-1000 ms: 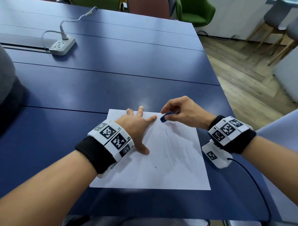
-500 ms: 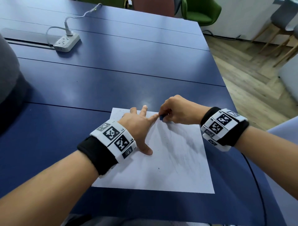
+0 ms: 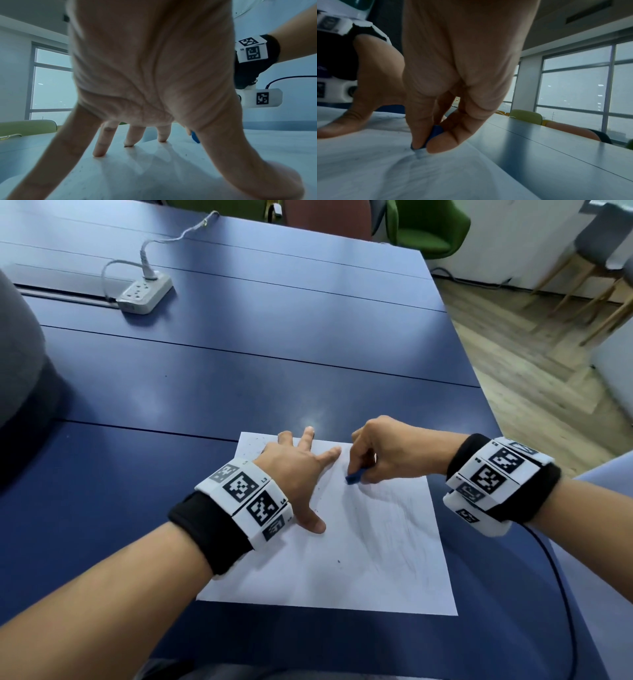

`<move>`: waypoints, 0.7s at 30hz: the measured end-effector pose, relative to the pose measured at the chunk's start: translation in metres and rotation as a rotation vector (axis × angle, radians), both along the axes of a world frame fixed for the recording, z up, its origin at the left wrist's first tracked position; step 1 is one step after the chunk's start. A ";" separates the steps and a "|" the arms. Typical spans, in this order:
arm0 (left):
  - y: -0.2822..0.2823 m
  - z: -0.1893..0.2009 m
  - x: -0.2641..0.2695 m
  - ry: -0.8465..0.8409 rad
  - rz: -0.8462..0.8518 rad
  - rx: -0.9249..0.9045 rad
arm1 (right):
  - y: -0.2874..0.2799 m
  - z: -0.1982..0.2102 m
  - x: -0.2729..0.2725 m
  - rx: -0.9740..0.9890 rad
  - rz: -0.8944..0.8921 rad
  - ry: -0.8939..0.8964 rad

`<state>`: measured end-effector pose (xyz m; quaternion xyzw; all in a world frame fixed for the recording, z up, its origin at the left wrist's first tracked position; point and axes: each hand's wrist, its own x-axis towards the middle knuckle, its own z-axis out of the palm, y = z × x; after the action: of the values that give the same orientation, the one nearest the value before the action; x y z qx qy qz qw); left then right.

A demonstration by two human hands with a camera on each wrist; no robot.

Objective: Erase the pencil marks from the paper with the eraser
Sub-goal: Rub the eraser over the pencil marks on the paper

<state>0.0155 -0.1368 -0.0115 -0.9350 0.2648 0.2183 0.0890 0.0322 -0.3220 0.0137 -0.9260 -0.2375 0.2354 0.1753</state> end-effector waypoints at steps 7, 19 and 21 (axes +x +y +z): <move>0.000 -0.001 0.000 0.002 0.004 -0.007 | -0.003 -0.006 -0.005 0.047 -0.041 -0.115; -0.001 -0.001 0.000 0.011 0.006 0.000 | -0.002 -0.002 -0.034 0.031 0.014 0.061; -0.001 -0.001 0.000 0.018 0.012 0.000 | -0.001 0.001 -0.038 -0.027 0.050 0.163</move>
<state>0.0157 -0.1376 -0.0126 -0.9347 0.2598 0.2271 0.0854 -0.0060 -0.3226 0.0151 -0.8997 -0.2424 0.3175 0.1757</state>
